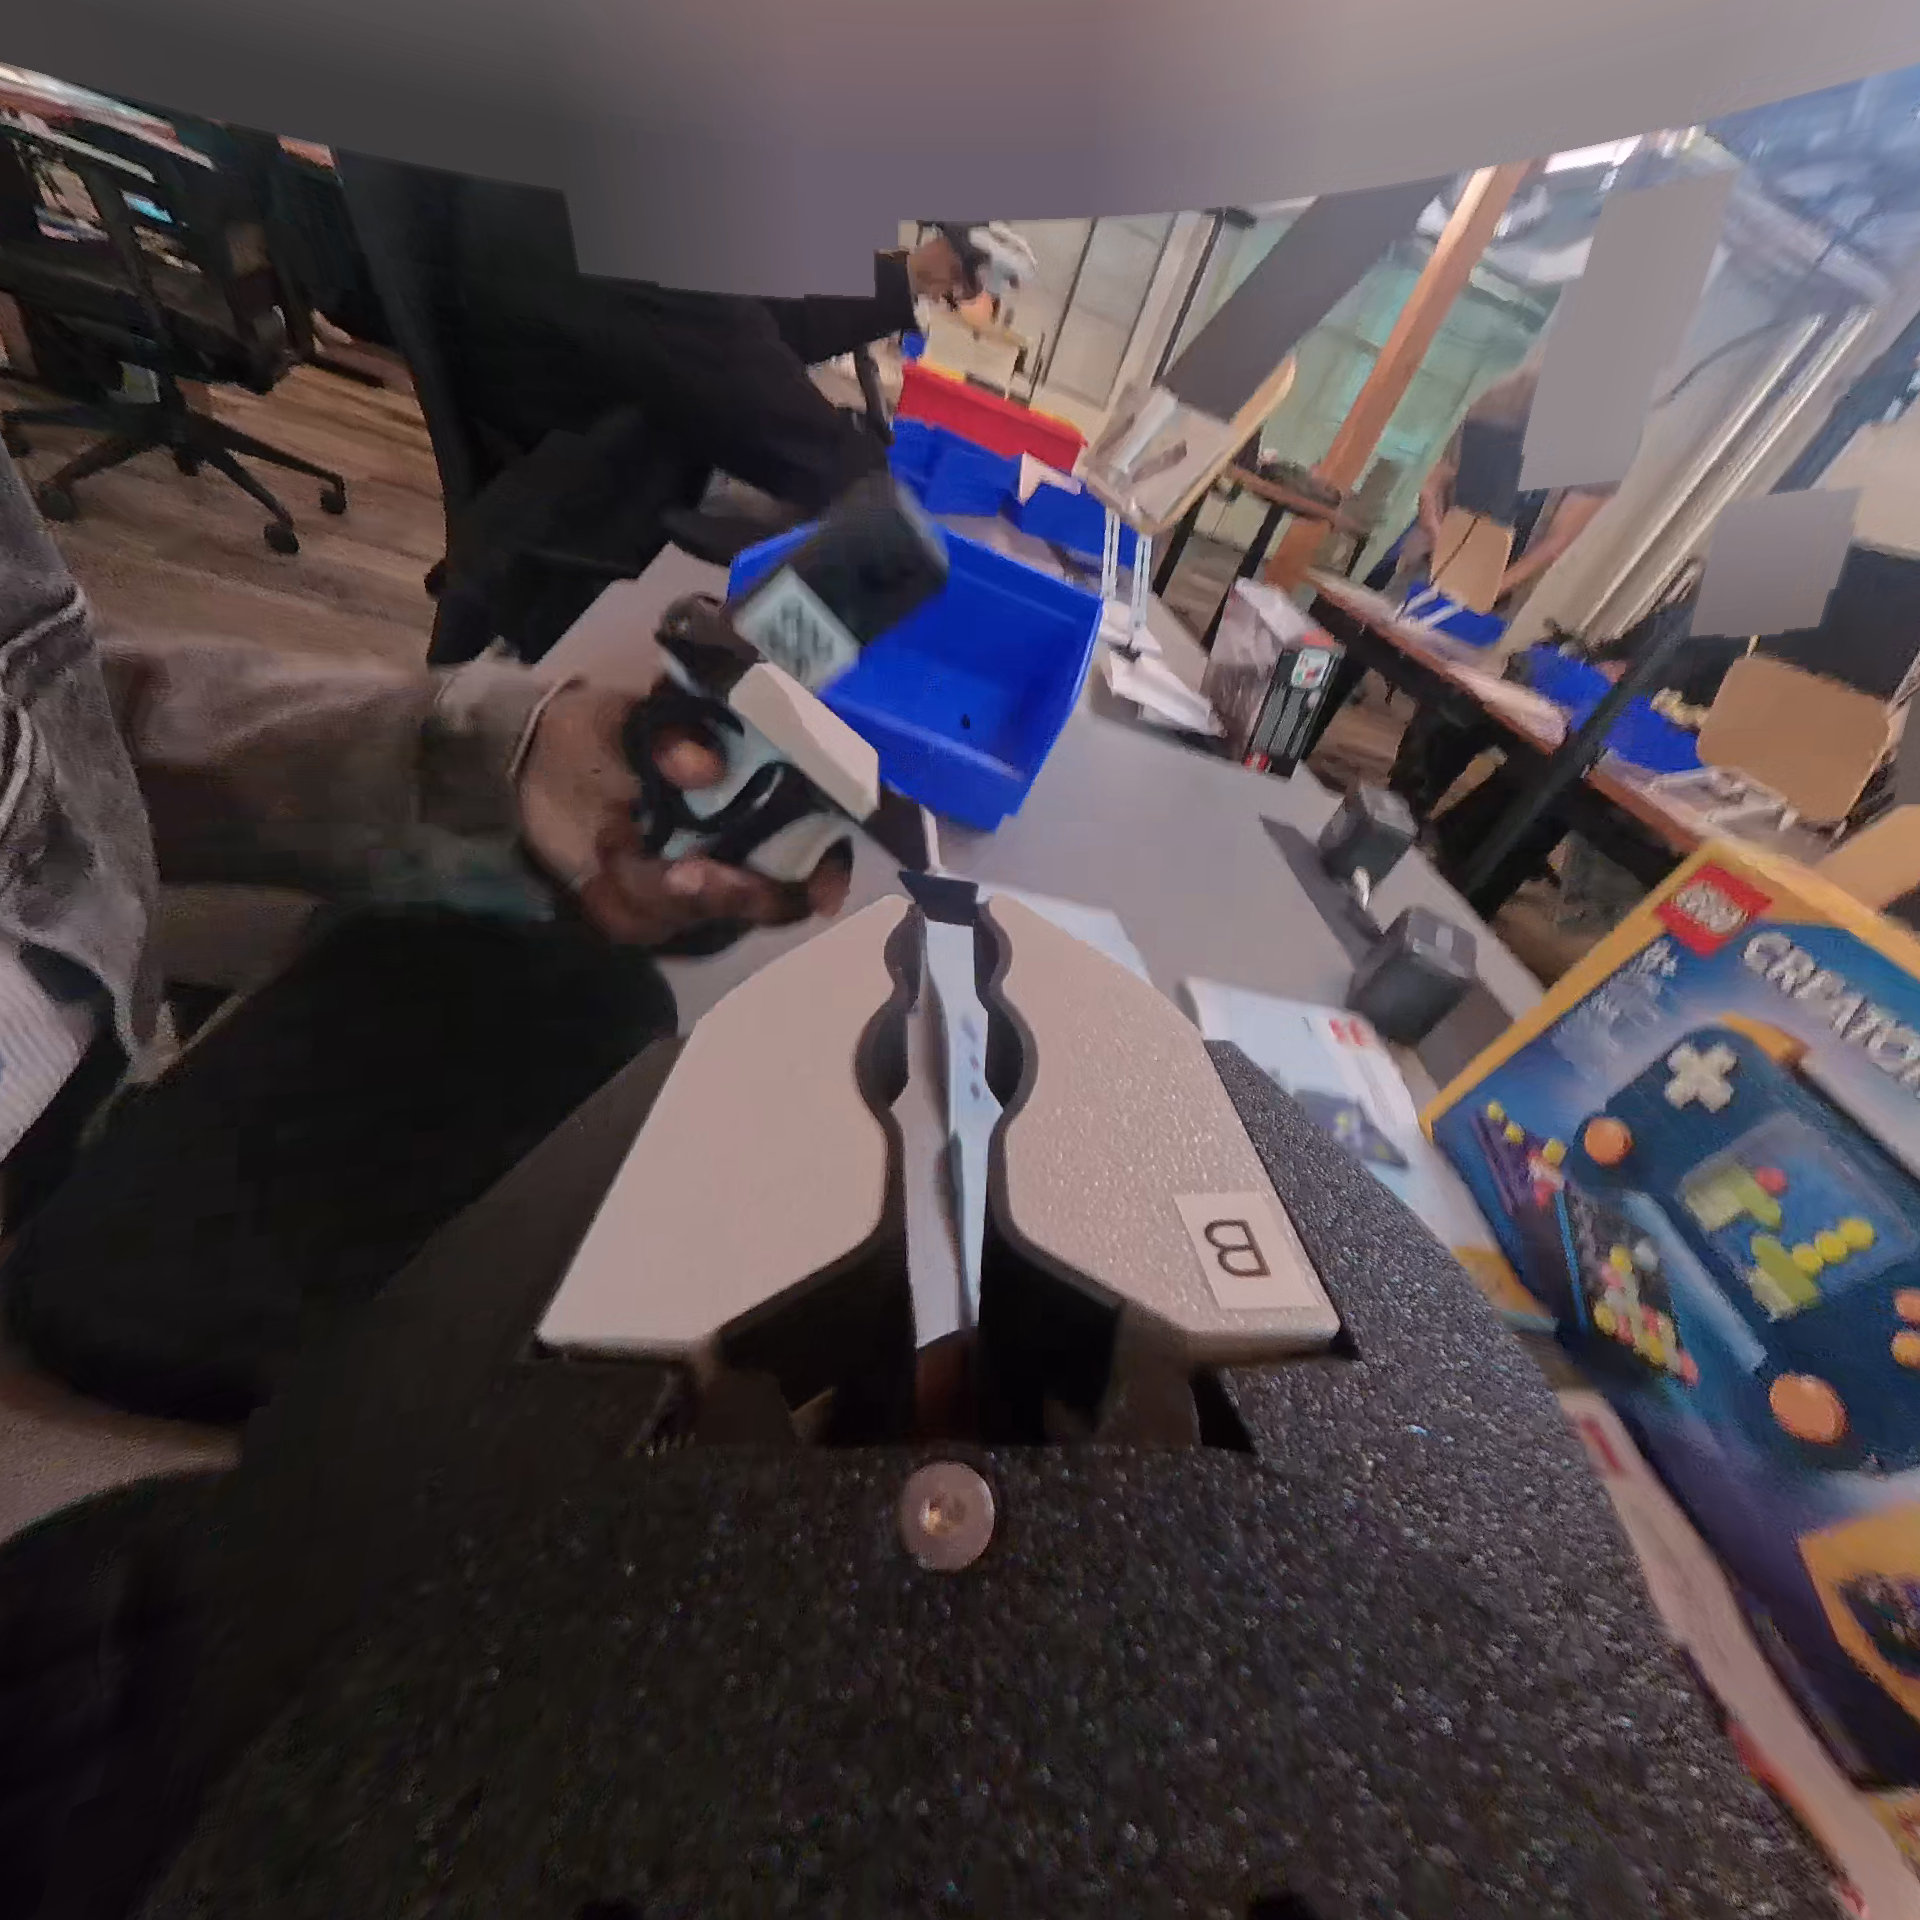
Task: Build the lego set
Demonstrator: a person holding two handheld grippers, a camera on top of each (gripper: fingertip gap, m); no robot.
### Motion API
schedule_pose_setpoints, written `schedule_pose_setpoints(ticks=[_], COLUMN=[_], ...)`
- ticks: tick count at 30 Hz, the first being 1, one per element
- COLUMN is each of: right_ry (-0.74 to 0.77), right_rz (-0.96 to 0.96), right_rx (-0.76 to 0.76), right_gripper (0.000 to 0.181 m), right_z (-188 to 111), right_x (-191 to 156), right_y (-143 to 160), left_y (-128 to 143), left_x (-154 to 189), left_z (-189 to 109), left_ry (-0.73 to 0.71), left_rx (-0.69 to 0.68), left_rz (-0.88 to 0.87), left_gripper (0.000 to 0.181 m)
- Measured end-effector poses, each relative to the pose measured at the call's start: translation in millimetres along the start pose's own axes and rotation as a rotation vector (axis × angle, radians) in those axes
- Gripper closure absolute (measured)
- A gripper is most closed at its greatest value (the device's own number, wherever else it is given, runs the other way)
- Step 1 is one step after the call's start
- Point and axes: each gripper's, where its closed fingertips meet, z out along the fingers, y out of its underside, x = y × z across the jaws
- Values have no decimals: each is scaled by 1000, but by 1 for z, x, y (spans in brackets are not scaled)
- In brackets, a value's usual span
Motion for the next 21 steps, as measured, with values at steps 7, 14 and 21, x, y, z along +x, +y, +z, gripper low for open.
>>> schedule_pose_setpoints(ticks=[7, 14, 21], right_ry=[-87, -145, -187], right_rz=[131, 142, 123], right_rx=[-207, -267, -297], right_gripper=[173, 173, 173], right_z=[0, -2, -6], right_x=[-22, -26, -21], right_y=[67, 83, 90], left_y=[65, 84, 105], left_x=[-40, -56, -58], left_z=[-17, -37, -48], left_ry=[-260, -342, -316], left_rx=[-521, -748, -875], left_rz=[288, 396, 354], left_gripper=[171, 157, 153])
